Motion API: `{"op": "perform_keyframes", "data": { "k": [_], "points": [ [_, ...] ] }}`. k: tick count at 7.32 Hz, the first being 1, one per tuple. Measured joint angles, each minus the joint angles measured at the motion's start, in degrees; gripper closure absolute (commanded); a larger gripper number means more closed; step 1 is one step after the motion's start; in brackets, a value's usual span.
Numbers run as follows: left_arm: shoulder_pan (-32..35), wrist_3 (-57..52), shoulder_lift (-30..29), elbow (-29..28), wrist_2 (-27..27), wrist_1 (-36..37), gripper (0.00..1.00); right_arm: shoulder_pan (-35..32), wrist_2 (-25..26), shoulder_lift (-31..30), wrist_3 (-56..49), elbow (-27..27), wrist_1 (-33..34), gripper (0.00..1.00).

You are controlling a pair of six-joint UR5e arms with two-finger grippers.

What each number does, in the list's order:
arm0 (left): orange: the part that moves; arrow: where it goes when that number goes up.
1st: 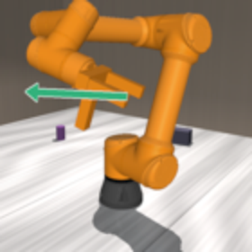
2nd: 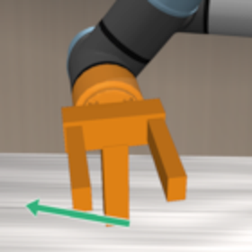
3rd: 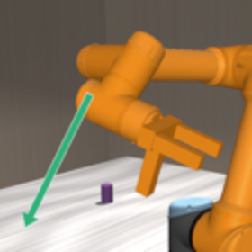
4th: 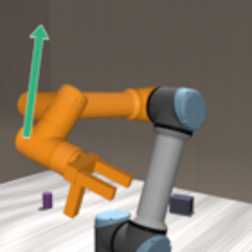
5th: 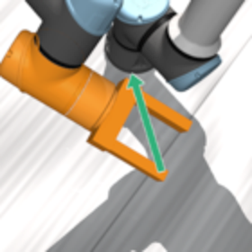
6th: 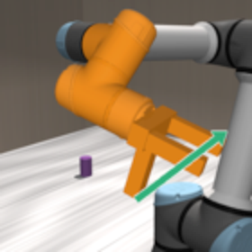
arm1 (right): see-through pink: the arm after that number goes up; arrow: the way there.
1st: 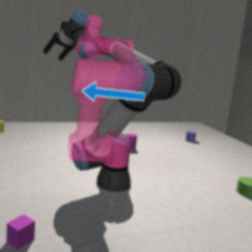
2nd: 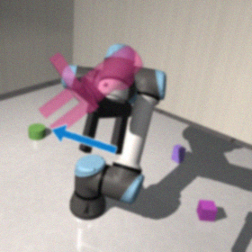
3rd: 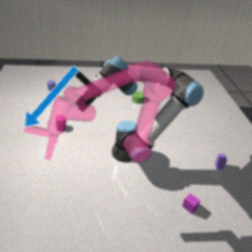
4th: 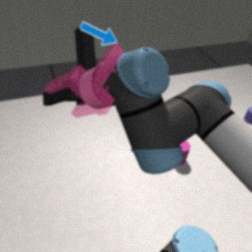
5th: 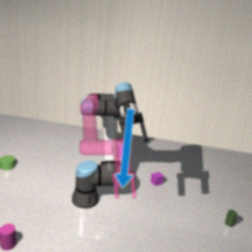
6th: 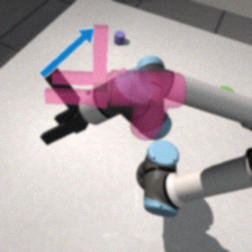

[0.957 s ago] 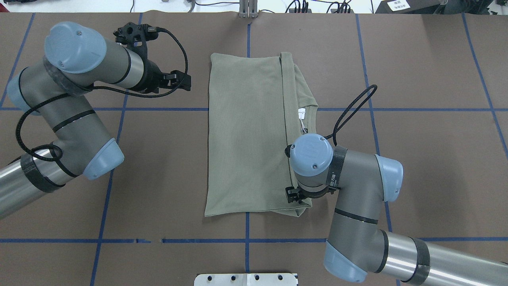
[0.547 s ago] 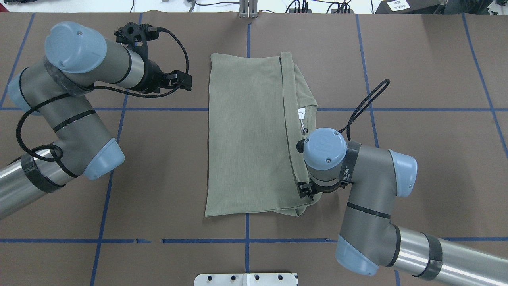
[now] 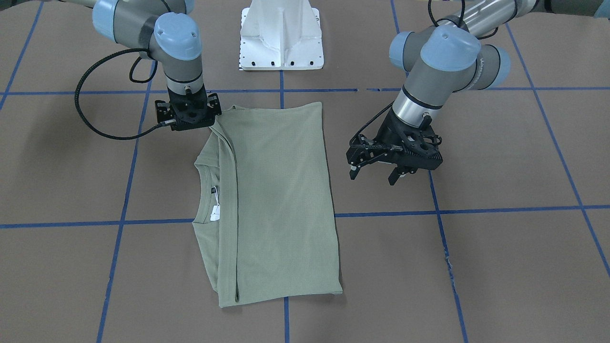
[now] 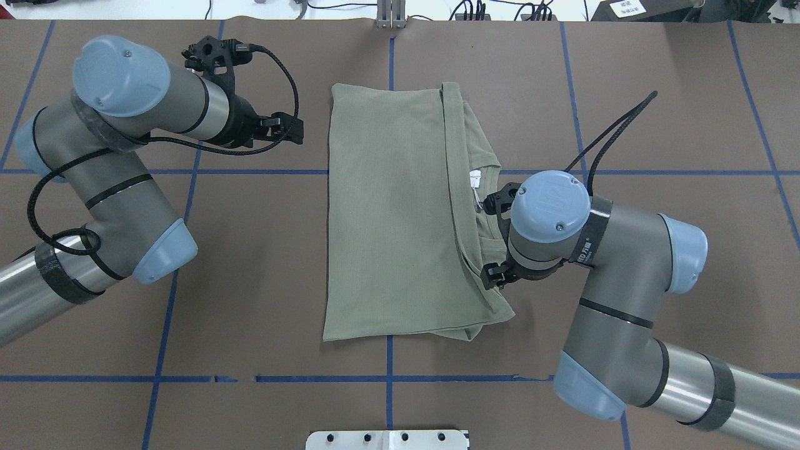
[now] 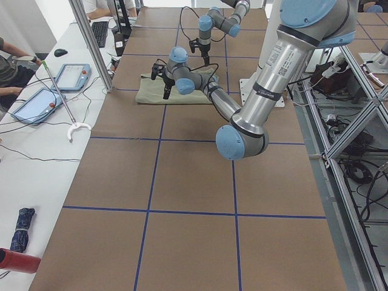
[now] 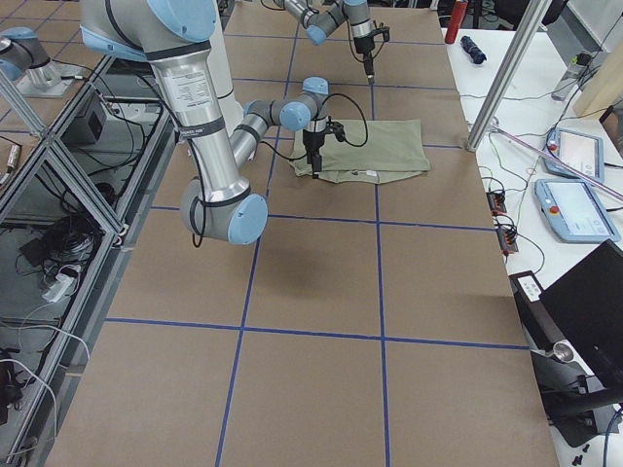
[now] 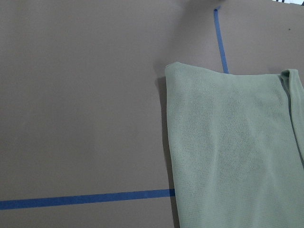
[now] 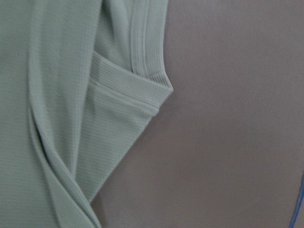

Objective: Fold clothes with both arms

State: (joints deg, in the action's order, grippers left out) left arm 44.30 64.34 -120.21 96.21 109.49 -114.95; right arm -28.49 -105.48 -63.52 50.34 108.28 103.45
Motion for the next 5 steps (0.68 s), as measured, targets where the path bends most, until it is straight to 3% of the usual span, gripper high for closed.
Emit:
{"op": "perform_keyframes", "data": {
  "k": [3, 5],
  "points": [
    [0.0, -0.2, 0.2, -0.4, -0.1, -0.3, 0.01, -0.4, 0.2, 8.7, -0.3, -9.0, -0.3, 0.0],
    [0.0, -0.2, 0.1, -0.4, -0.1, -0.3, 0.01, -0.3, 0.1, 9.3, -0.9, -11.4, -0.2, 0.0]
  ]
}}
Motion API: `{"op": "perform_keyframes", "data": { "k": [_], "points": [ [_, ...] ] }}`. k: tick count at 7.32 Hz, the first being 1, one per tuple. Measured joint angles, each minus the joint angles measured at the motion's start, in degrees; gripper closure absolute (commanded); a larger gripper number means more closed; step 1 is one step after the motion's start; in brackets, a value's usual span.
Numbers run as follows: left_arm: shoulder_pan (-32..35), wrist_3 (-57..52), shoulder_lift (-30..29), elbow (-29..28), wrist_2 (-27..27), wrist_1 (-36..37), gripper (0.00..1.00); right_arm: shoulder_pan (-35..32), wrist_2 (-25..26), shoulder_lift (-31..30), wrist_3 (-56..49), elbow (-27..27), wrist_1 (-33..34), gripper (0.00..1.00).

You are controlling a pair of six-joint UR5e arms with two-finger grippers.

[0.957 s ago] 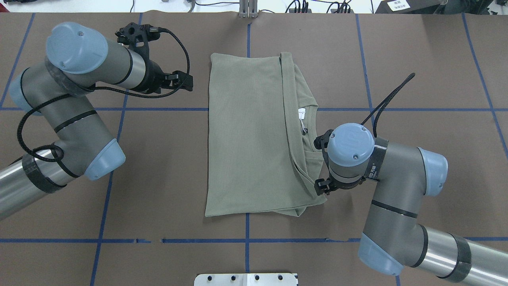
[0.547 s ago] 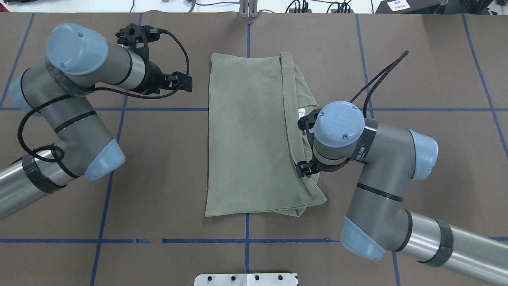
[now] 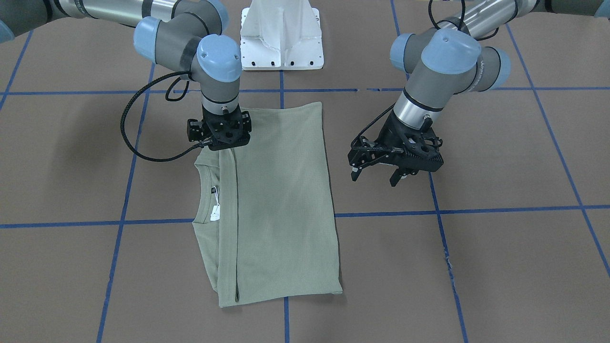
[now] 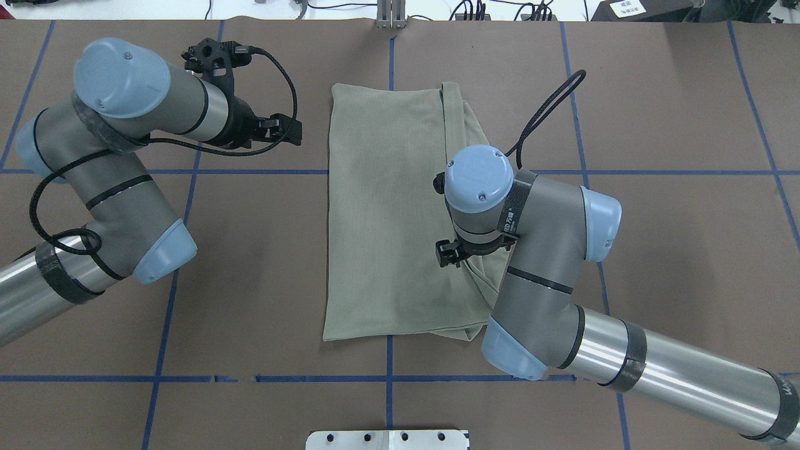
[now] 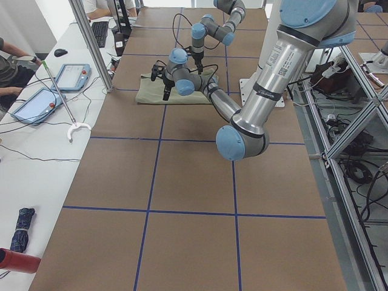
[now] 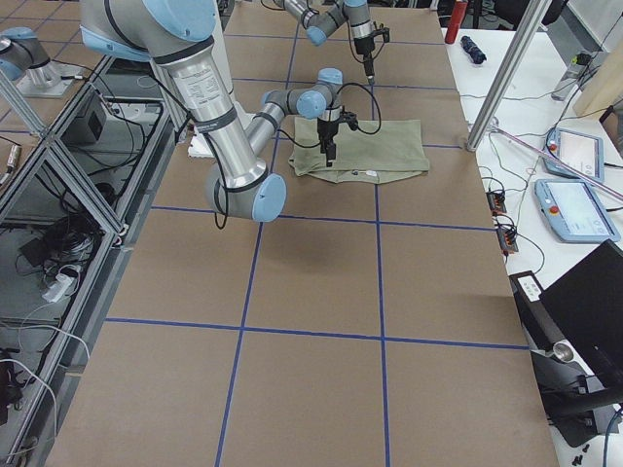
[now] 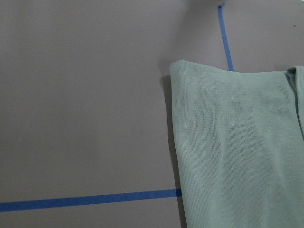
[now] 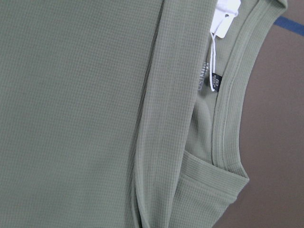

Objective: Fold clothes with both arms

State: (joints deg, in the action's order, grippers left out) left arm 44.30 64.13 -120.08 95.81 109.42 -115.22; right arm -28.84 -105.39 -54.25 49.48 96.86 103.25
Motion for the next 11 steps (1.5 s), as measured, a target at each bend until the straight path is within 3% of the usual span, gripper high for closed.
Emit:
{"op": "perform_keyframes", "data": {
  "k": [11],
  "points": [
    [-0.1, 0.6, -0.6, 0.0, 0.0, 0.0, 0.01, -0.2, -0.9, -1.2, 0.0, -3.0, 0.1, 0.0]
  ]
}}
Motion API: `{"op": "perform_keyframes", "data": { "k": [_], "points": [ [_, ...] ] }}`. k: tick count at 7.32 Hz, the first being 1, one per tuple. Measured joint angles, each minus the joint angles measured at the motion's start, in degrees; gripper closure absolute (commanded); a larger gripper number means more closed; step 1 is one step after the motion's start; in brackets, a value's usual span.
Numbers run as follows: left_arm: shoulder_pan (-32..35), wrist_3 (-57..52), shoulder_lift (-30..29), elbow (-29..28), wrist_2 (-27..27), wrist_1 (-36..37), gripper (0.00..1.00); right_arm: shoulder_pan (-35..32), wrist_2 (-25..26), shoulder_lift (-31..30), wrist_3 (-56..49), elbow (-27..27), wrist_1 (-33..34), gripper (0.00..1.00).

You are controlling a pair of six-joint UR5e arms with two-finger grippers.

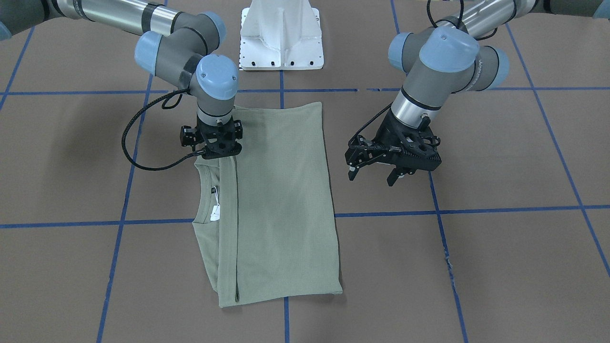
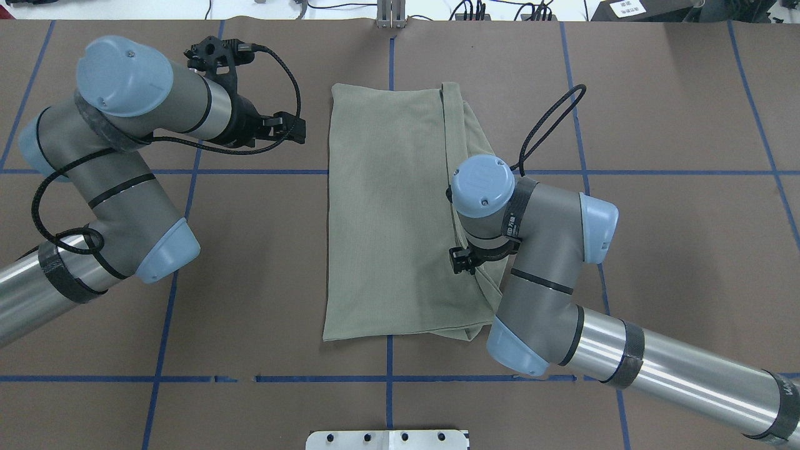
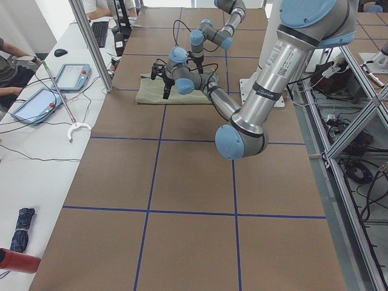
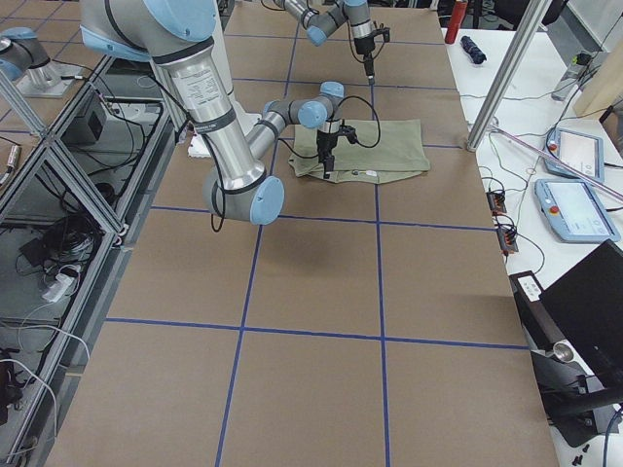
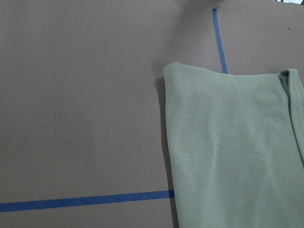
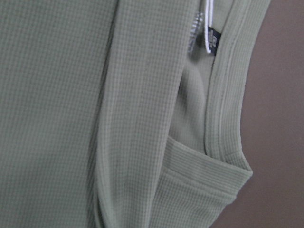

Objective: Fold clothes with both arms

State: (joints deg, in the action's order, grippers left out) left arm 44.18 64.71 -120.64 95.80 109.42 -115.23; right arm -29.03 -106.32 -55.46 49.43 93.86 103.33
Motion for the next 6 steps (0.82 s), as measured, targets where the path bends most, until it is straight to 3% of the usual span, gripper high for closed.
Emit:
{"op": "perform_keyframes", "data": {
  "k": [6],
  "points": [
    [-0.1, -0.4, -0.1, -0.2, 0.0, 0.0, 0.01, -0.5, -0.1, 0.0, 0.2, -1.1, -0.1, 0.0]
  ]
}}
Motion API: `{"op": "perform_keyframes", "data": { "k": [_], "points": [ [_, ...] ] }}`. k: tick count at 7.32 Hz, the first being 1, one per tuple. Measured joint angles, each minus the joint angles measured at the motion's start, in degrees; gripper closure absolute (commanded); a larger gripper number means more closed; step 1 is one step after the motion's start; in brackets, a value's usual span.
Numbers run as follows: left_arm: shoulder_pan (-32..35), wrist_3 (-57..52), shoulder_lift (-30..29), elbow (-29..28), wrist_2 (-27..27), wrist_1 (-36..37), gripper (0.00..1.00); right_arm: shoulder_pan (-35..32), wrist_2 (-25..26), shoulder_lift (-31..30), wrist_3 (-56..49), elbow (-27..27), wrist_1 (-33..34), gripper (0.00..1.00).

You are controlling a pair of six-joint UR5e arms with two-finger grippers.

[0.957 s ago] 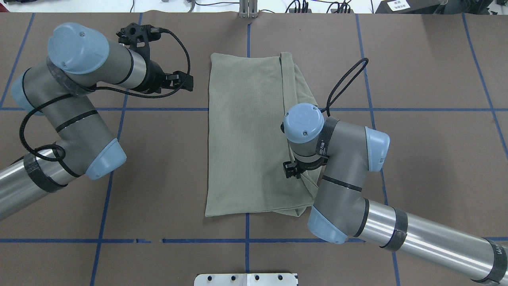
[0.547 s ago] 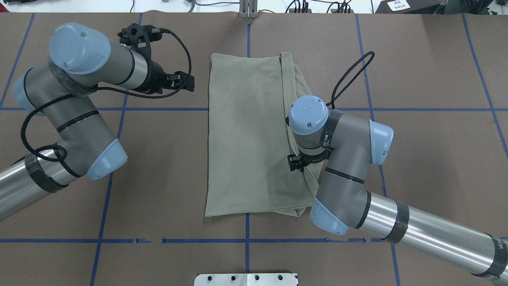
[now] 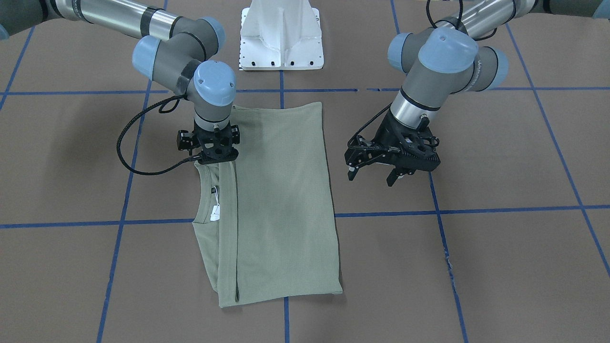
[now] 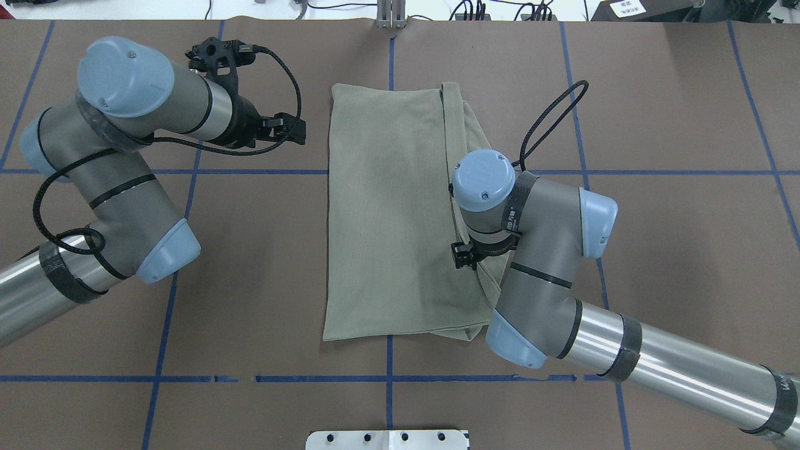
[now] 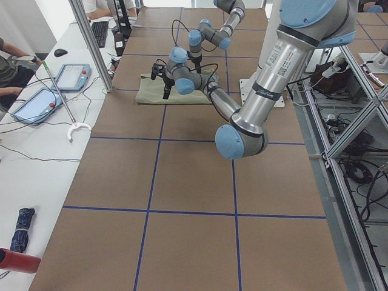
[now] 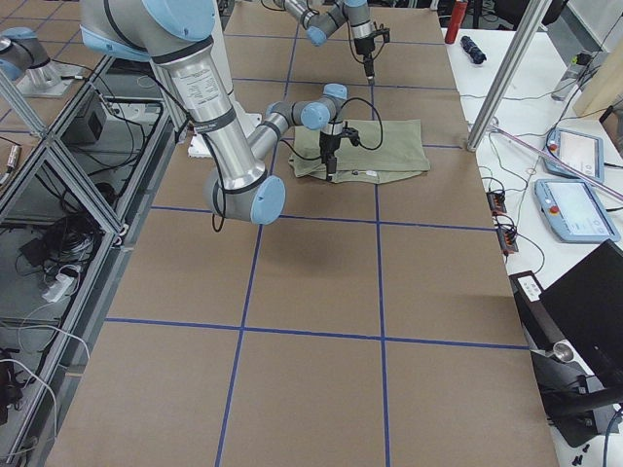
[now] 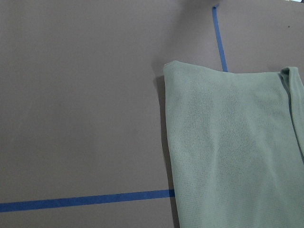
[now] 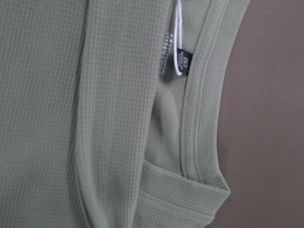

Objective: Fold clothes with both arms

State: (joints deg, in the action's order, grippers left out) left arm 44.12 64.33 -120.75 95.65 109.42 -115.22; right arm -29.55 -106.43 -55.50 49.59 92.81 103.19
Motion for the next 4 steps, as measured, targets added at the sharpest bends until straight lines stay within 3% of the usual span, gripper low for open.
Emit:
{"op": "perform_keyframes", "data": {
  "k": [4],
  "points": [
    [-0.1, 0.2, -0.2, 0.2, 0.0, 0.0, 0.01, -3.3, -0.2, -7.1, -3.2, 4.8, 0.0, 0.0]
  ]
}}
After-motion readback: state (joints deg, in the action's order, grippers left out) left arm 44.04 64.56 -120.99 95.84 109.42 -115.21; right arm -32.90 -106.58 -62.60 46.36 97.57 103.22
